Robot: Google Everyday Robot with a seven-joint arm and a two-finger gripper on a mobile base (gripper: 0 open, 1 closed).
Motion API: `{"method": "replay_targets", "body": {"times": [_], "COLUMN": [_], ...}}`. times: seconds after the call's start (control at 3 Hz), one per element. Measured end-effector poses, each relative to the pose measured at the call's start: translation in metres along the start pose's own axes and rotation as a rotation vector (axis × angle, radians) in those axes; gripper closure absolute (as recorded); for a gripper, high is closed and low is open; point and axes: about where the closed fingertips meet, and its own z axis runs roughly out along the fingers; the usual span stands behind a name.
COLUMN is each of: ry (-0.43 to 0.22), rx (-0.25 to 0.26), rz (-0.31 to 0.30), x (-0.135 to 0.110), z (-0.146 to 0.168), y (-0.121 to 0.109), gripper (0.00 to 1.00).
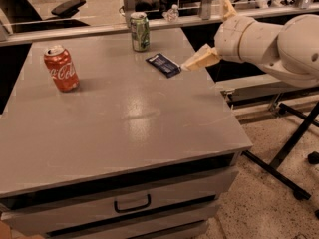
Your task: Move rxbar blueberry near green can
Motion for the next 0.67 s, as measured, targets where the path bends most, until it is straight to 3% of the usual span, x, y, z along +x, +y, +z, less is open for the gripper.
{"method": "replay_targets", "body": {"times": [0.33,0.67], "ry": [0.177,0.161], "rx": [0.140,0.135], "rz": [-0.026,-0.044], "x": [-0.009,-0.027], "z": [-0.081,-0.081], "y": [-0.021,-0.020], "gripper": [0.00,0.00]}}
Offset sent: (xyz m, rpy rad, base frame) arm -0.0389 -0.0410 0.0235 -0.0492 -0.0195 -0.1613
